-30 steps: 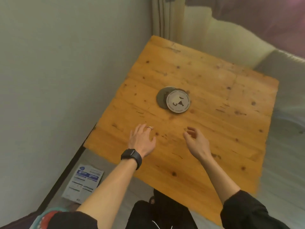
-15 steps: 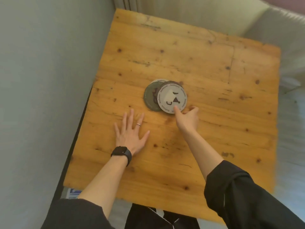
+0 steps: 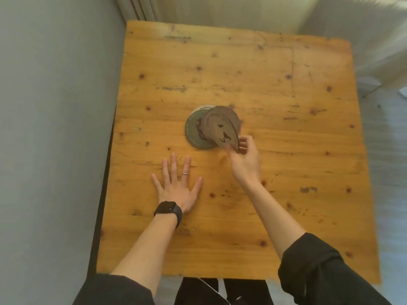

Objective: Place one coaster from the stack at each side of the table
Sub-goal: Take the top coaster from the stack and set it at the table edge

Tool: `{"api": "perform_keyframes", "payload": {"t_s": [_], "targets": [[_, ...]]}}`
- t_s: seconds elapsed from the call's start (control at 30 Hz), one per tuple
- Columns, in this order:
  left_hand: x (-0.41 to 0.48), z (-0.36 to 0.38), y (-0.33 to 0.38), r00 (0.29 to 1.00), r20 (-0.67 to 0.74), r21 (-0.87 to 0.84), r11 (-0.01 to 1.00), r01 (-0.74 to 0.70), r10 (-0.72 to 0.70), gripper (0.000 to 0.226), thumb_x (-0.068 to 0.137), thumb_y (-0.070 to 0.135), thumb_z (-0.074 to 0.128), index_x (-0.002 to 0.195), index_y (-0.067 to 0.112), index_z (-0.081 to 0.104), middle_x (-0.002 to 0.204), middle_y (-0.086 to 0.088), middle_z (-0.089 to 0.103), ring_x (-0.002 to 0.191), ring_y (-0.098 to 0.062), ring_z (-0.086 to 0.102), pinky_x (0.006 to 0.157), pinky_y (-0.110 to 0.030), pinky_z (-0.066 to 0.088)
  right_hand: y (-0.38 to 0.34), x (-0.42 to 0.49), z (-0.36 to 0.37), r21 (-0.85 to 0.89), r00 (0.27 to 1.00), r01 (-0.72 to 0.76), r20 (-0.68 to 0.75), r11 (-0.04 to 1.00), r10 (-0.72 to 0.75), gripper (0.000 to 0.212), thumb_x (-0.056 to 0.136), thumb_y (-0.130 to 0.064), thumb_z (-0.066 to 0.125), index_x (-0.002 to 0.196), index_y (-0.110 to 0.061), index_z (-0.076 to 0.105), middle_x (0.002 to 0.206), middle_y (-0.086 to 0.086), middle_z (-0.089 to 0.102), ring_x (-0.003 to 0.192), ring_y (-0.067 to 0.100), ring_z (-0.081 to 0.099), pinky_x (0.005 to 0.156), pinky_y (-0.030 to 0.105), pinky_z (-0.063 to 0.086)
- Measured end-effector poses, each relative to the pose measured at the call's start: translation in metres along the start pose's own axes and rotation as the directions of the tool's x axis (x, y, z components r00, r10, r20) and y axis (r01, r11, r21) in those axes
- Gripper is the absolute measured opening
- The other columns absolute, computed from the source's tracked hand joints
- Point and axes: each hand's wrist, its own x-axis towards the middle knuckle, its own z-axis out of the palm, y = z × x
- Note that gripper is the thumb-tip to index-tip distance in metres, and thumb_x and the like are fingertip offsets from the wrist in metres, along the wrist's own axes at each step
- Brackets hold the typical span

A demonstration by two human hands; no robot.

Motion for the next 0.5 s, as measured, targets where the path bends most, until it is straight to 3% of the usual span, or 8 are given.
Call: {"api": "perform_keyframes", "payload": {"t_s": [0.1, 0.2, 0.33, 0.4, 0.5], "targets": [[0.001, -0.002, -0.001, 1.0, 0.022, 0.001, 1.0, -0.008, 0.008, 0.075, 0.089, 0.075, 0.011, 0.145, 0.045, -0.029, 0.152, 0.005, -0.043, 0.143, -0.024, -0.036, 0.114, -0.064, -0.014, 0.01, -0.031, -0.024, 0.118, 0.997, -0.03, 0.068, 0.993, 0.022, 0.014, 0.095, -0.03, 0.066, 0.097, -0.038, 0.055, 0.095, -0.014, 0.071, 0.089, 0.01, 0.068, 0.076, 0.041, 0.058], [0.0, -0.001, -0.002, 0.999, 0.025, 0.0, 1.0, -0.025, 0.025, 0.074, 0.089, 0.075, 0.01, 0.145, 0.046, -0.029, 0.151, 0.007, -0.045, 0.142, -0.023, -0.038, 0.113, -0.063, -0.015, 0.036, -0.059, -0.052, 0.12, 0.984, -0.117, 0.15, 0.986, 0.099, 0.021, 0.099, -0.026, 0.06, 0.116, -0.038, 0.056, 0.101, -0.015, 0.073, 0.093, 0.013, 0.071, 0.068, 0.035, 0.058], [-0.001, 0.004, 0.0, 0.999, -0.037, 0.005, 1.0, -0.029, 0.029, 0.074, 0.09, 0.072, 0.016, 0.148, 0.045, -0.021, 0.157, 0.004, -0.036, 0.145, -0.024, -0.032, 0.114, -0.063, -0.012, 0.075, -0.078, -0.081, -0.186, 0.921, -0.14, 0.337, 0.973, 0.197, 0.03, 0.1, -0.03, 0.055, 0.13, -0.034, 0.055, 0.111, -0.008, 0.072, 0.097, 0.013, 0.069, 0.073, 0.032, 0.057], [-0.003, 0.001, 0.003, 0.992, -0.122, -0.03, 0.999, -0.029, 0.025, 0.073, 0.093, 0.066, 0.026, 0.153, 0.041, -0.005, 0.163, -0.001, -0.02, 0.15, -0.027, -0.019, 0.116, -0.061, -0.005, 0.083, -0.081, -0.086, -0.348, 0.9, -0.063, 0.385, 0.935, 0.203, 0.032, 0.102, -0.027, 0.052, 0.134, -0.029, 0.053, 0.116, -0.007, 0.069, 0.094, 0.011, 0.066, 0.074, 0.026, 0.053], [-0.021, 0.002, 0.016, 0.953, -0.299, -0.137, 0.986, -0.097, 0.052, 0.059, 0.094, 0.05, 0.044, 0.145, 0.021, 0.04, 0.158, -0.011, 0.026, 0.144, -0.031, 0.024, 0.114, -0.05, 0.027, 0.09, -0.081, -0.091, -0.517, 0.917, 0.033, 0.356, 0.855, 0.179, 0.039, 0.102, -0.03, 0.05, 0.142, -0.028, 0.047, 0.117, -0.001, 0.07, 0.092, 0.017, 0.062, 0.076, 0.029, 0.049]]}}
